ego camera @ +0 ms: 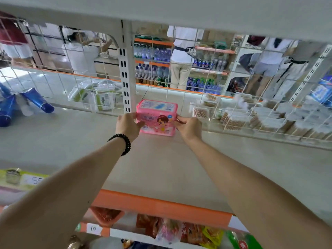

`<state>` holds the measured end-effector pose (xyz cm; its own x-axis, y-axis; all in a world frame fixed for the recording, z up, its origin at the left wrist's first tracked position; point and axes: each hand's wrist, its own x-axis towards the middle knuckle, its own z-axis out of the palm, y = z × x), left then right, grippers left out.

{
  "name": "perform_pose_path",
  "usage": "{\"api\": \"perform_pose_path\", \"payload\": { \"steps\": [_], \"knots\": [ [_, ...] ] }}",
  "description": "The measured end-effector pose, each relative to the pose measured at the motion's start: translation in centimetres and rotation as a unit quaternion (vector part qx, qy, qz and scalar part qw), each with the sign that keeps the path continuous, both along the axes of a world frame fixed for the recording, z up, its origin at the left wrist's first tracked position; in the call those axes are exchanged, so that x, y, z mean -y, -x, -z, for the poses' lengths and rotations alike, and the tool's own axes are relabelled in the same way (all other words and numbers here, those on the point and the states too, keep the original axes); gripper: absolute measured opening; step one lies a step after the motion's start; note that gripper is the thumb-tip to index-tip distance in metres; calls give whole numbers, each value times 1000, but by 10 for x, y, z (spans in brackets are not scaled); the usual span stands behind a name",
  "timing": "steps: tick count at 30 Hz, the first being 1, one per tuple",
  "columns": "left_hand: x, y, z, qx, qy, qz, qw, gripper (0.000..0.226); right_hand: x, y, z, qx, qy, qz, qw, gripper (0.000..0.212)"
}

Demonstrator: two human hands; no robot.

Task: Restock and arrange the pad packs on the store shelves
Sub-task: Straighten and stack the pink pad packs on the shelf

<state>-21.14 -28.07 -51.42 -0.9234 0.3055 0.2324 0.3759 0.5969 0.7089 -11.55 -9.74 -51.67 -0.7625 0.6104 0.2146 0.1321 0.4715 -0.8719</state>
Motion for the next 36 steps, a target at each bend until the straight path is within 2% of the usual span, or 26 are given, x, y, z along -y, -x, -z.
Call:
{"api": "perform_pose_path", "payload": {
  "steps": [9, 13, 15, 18, 21, 24, 30, 32, 36],
  "knots": [
    [16, 14, 12, -20, 18, 9, 1000, 36, 12, 8, -3, 15, -9, 17, 1000, 40],
    [27, -10, 10, -29, 66, -23, 997, 49, 22, -11, -1, 91, -129, 49, 986, 68],
    [33, -32, 9, -78, 95, -24, 992, 49, 30, -36, -1, 100, -171, 44, 979, 76],
    [38, -66, 1, -153, 158, 34, 975, 59, 40, -74, -7, 116, -245, -27, 962, 81],
    [43, -95, -14, -167, 207, 86, 960, 71, 50, -102, -27, 150, -299, -70, 940, 81],
    [51, -132, -38, -186, 234, 110, 948, 77, 60, -134, -53, 129, -334, -87, 930, 80],
    [60, -230, -93, -202, 249, 108, 941, 80, 67, -229, -97, 107, -370, -125, 914, 76],
    [57, -266, -108, -195, 229, 101, 948, 82, 68, -266, -108, 107, -381, -134, 908, 74],
    [50, -343, -146, -239, 160, 117, 951, 74, 59, -348, -152, 80, -391, -154, 904, 74]
  ]
}}
